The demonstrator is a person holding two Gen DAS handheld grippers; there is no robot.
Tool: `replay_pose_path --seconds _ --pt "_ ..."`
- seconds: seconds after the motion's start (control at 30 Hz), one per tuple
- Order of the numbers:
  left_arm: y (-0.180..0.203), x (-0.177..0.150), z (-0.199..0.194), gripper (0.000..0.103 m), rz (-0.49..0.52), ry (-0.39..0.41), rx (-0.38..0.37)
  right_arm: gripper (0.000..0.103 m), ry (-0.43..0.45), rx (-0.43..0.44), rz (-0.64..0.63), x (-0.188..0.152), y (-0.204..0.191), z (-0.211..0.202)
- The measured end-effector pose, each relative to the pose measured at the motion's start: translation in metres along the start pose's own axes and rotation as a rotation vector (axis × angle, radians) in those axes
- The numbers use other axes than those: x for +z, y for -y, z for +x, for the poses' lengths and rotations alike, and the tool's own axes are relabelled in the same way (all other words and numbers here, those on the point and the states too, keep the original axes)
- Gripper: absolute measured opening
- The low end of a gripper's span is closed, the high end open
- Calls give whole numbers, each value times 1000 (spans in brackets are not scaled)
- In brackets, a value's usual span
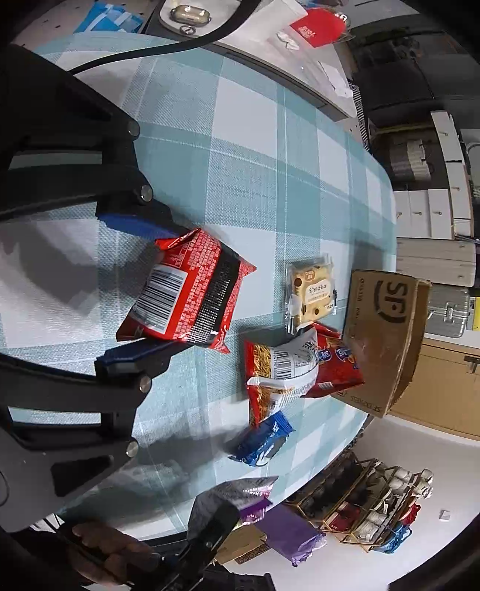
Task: Organize snacks
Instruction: 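Lift both held packs and carry them over the cardboard box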
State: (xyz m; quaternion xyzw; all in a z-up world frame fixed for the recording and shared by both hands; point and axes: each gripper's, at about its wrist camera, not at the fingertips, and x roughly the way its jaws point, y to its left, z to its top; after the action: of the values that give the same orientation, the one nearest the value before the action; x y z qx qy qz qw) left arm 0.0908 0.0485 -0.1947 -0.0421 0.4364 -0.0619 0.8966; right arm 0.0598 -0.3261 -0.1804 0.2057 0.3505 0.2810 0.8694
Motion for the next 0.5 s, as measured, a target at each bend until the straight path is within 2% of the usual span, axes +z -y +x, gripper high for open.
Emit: replay_pose_path --seconds 0.07,0.23,0.37,0.5 --pt "-1 -1 -8 45 -1 19 -9 57 -14 -40 -40 2 -6 1" --pt "-5 8 -29 45 -31 79 -62 57 -12 -49 -85 13 -21 -7" --pt "-3 21 -50 45 -3 133 -80 57 18 -7 -135 27 -44 -19" --pt "-4 40 -67 45 9 168 -118 57 55 44 -128 50 -62 -29"
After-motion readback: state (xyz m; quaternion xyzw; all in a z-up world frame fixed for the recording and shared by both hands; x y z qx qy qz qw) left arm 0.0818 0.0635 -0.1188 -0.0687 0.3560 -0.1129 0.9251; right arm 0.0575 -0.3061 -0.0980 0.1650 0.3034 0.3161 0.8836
